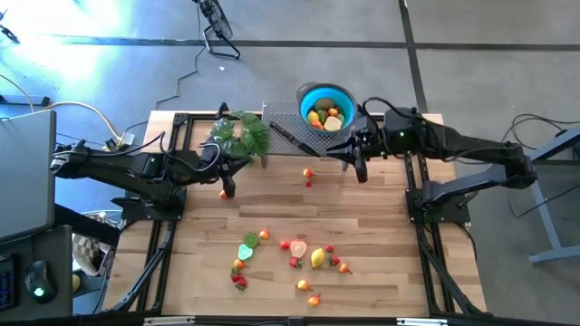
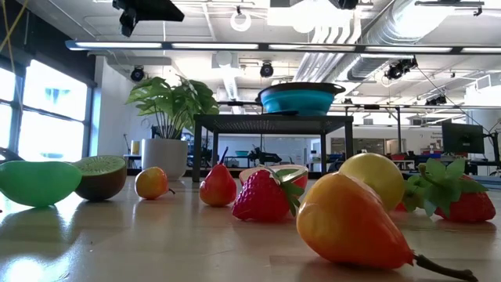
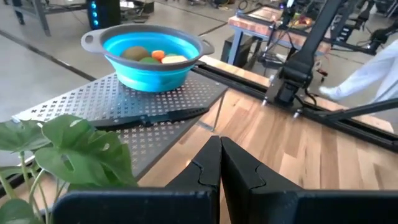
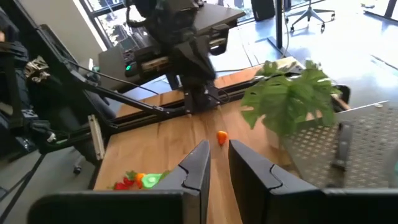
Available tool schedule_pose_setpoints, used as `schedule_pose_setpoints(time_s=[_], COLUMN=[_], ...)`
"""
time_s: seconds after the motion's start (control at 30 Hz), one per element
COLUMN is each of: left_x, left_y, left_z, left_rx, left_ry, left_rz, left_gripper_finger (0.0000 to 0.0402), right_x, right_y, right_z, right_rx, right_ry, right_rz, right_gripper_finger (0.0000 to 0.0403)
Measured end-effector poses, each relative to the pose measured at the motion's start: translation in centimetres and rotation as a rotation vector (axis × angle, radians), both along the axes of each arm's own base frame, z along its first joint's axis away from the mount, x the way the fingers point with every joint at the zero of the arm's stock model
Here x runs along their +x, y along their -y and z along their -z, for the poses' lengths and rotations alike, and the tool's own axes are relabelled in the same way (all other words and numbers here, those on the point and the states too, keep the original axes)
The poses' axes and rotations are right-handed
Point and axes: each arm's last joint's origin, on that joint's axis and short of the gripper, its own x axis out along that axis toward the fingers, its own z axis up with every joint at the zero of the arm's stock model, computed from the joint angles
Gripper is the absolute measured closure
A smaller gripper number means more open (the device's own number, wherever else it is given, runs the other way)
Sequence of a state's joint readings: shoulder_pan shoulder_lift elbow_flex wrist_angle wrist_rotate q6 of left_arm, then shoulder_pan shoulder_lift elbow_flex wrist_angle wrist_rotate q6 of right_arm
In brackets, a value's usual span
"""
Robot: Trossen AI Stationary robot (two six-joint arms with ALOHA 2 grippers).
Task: Pick & Place Fruit
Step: Put the yellow lemon in the blue bowl on the shelf
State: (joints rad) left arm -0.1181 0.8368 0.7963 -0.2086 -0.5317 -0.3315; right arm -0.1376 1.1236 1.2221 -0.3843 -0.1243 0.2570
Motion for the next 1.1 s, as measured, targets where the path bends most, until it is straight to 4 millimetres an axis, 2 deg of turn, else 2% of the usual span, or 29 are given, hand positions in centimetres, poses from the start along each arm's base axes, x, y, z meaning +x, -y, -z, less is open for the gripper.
schedule_pose_setpoints(time_s=[0.2,0.4,0.87,1.1], left_x=[0.2,0.5,-2.8,-3.3], left_y=[0.1,0.2,2.4,2.7], left_z=[1.9,3.5,1.5,1.2], left_rx=[-0.022,-0.037,0.083,0.061], left_ry=[0.027,0.194,0.347,0.373], left_rz=[0.026,0.06,0.173,0.196], left_gripper_finger=[0.0401,0.0401,0.0401,0.0401], right_x=[0.2,0.2,-0.2,0.4], right_y=[-2.0,-3.8,-6.6,-7.7], right_z=[0.0,0.0,0.2,0.9], right_rx=[-0.014,-0.018,0.023,0.005], right_ry=[0.001,-0.002,-0.021,-0.058], right_rz=[-0.004,-0.066,-0.127,-0.134], right_gripper_finger=[0.0353,0.0353,0.0353,0.0353])
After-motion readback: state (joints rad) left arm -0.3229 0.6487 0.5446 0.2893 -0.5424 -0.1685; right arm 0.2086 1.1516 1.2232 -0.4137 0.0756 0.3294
